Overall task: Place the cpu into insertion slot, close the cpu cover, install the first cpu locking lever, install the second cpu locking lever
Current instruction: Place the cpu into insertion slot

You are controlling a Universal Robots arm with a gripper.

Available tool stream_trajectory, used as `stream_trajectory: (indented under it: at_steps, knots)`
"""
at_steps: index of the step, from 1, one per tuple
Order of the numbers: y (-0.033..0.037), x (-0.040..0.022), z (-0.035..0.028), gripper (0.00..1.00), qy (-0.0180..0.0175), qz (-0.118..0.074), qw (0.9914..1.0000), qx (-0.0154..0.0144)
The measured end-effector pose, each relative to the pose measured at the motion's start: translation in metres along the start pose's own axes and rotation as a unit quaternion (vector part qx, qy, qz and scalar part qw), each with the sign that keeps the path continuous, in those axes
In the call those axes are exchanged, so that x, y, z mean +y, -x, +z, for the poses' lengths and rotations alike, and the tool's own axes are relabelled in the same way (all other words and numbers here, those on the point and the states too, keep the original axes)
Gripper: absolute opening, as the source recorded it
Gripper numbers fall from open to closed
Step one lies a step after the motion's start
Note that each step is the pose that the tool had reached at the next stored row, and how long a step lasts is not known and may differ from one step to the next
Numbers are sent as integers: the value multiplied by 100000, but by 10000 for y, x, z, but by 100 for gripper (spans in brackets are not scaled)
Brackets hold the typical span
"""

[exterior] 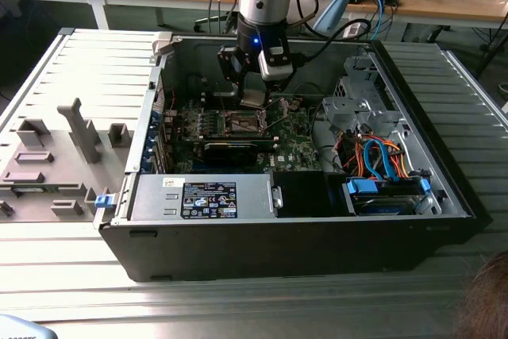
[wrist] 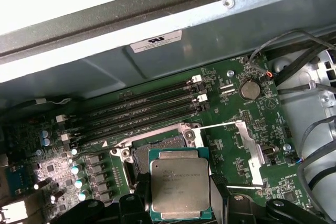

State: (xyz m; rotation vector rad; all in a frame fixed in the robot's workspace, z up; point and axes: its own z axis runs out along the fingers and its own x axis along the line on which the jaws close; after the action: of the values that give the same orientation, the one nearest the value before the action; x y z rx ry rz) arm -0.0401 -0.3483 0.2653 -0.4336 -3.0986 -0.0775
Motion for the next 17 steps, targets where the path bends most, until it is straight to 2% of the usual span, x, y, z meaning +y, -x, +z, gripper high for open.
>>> stream_trajectory:
  at_steps: [17]
  knots:
    - [0, 0, 6, 55, 24, 1570, 99988, -75]
